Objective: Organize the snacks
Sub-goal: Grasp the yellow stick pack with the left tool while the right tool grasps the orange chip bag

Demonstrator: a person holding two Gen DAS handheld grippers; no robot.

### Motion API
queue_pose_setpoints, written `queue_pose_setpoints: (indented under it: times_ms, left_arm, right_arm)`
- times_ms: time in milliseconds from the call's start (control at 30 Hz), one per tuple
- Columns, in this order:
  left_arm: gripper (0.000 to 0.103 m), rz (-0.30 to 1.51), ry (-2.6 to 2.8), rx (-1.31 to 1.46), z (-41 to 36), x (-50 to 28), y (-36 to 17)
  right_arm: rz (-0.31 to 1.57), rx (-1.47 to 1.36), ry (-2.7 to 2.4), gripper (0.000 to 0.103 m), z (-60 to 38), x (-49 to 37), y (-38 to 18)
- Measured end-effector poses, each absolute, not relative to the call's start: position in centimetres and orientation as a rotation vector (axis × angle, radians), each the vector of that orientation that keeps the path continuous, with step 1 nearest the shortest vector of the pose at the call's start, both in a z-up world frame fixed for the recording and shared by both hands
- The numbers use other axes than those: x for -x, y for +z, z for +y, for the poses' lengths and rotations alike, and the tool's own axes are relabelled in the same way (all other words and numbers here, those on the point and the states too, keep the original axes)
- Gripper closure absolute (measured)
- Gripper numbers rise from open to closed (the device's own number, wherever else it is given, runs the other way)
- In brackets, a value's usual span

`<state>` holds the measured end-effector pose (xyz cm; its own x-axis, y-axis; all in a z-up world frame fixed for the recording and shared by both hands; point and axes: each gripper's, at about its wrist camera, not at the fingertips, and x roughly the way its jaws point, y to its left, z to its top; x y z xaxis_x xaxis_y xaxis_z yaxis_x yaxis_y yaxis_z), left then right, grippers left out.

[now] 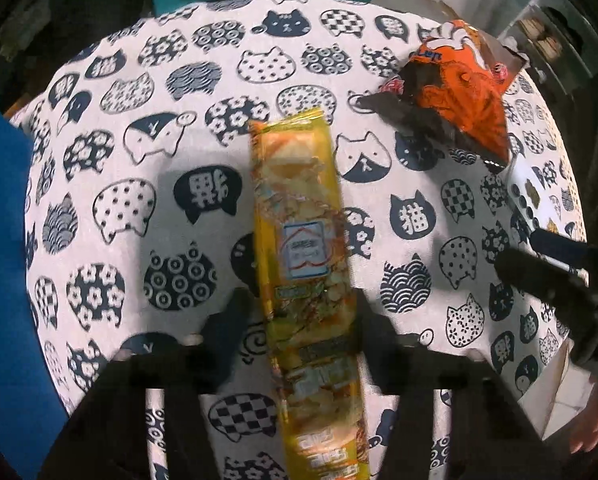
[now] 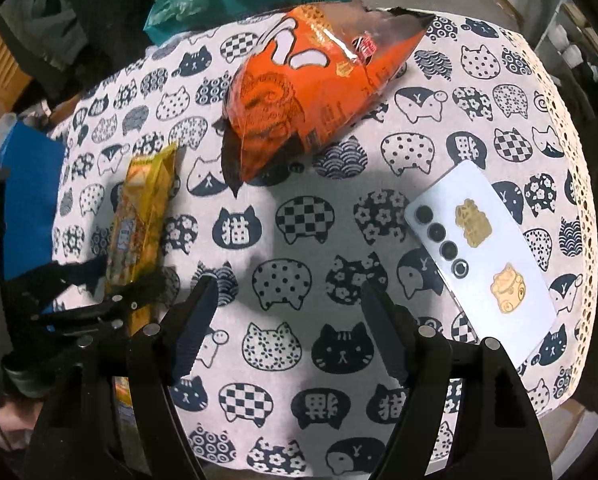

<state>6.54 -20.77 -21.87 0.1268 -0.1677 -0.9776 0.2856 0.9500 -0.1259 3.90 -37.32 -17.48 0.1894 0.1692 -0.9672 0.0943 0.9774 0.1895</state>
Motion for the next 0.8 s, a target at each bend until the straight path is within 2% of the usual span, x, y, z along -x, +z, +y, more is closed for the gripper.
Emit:
queue_pose_setpoints:
  times_ms: [100, 400, 800]
  left_arm:
    - [0.071, 1.394, -0.326, -0.09, -20.6, -6.9, -21.8]
    - [0.072, 1.313, -0.295, -0.115, -19.7, -10.1, -19.5]
    - [0.072, 1.19, -0.275, -0.126, -18.9, -16.4, -16.1]
  right_arm:
    - [1.358, -0.262, 0.038, 0.028, -38.0, -4.2, -16.7]
    - [1.275, -0.423, -0.037, 0.028, -40.6, -7.8, -14.2]
    - [1.233, -0.609, -0.105, 0.027, -42.2, -13.1, -16.0]
